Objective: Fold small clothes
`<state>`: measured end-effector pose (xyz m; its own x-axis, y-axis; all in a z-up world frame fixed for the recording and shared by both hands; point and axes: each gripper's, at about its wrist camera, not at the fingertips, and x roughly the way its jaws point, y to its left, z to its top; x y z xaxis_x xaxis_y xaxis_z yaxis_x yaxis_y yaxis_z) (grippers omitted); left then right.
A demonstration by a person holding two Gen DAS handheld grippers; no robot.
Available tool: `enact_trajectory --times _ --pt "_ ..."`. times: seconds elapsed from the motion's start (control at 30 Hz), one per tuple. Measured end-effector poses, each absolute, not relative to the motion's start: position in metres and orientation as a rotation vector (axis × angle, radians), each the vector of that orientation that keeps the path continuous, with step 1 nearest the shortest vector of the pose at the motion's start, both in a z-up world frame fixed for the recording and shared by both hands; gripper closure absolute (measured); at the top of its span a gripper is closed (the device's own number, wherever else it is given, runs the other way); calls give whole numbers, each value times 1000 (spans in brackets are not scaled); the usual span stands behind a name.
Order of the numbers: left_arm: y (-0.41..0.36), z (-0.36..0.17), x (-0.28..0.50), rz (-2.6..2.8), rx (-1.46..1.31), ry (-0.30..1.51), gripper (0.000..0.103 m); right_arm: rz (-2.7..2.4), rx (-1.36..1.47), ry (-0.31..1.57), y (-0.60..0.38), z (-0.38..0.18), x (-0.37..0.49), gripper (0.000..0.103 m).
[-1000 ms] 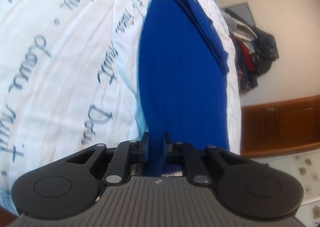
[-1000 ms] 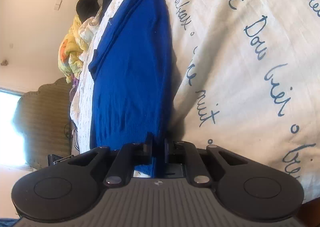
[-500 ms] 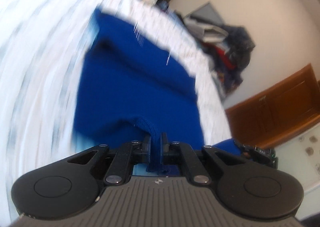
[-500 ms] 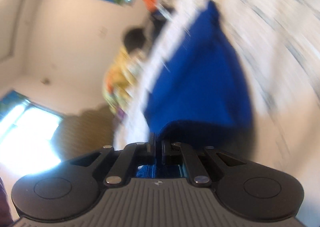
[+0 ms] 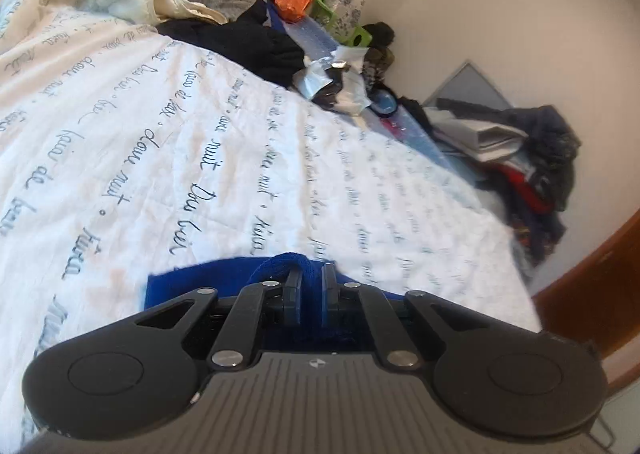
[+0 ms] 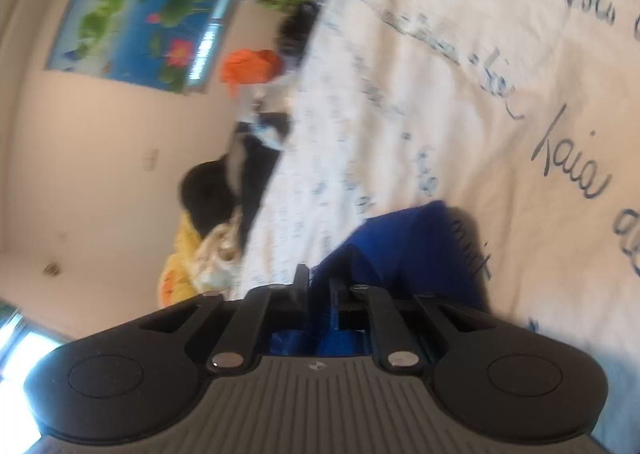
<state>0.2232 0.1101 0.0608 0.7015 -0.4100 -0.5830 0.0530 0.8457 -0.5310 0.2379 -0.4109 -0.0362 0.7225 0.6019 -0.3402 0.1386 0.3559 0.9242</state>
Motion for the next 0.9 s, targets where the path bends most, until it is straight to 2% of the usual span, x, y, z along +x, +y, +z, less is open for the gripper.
enact_trajectory --times 0.03,0.07,0.1,0.13,0.2,0.23,0.3,0.4,0.43,0.53,0.57,0.6,0.67,0.7,0.8,0.9 --pt "113 55 224 -225 -507 790 71 306 1170 756 -407 -38 242 72" --pt "119 52 220 -196 -532 814 43 296 1131 753 -403 -35 240 71" --pt "125 52 208 -193 -566 788 29 302 1087 740 -400 -28 234 66" --pt "130 55 189 -183 -580 734 4 307 1039 717 -399 -17 222 47" --pt "137 62 148 -135 -539 650 1 304 951 623 -403 5 186 17" --pt "141 63 129 -140 -523 651 1 296 910 576 -407 13 164 14" --pt "149 55 93 -107 -524 701 4 295 817 600 -413 21 130 13" --pt "158 26 53 -120 -626 841 10 239 688 802 -407 11 101 13" --pt "157 24 40 -125 -627 803 11 228 652 853 -403 5 95 14" --pt "149 23 30 -157 -633 823 13 280 616 850 -387 0 82 17" --pt "146 23 33 -185 -647 835 21 308 641 866 -382 -1 84 22" --pt "141 23 37 -199 -631 843 29 339 655 884 -376 -3 85 39" --pt "130 21 48 -155 -554 884 96 329 635 898 -367 -5 93 63" --pt "132 18 52 -152 -566 901 93 313 638 926 -366 -7 98 88" --pt "137 27 53 -147 -570 920 95 339 681 941 -370 -6 103 95" --pt "141 63 27 -176 -516 834 95 409 706 869 -377 22 84 96"
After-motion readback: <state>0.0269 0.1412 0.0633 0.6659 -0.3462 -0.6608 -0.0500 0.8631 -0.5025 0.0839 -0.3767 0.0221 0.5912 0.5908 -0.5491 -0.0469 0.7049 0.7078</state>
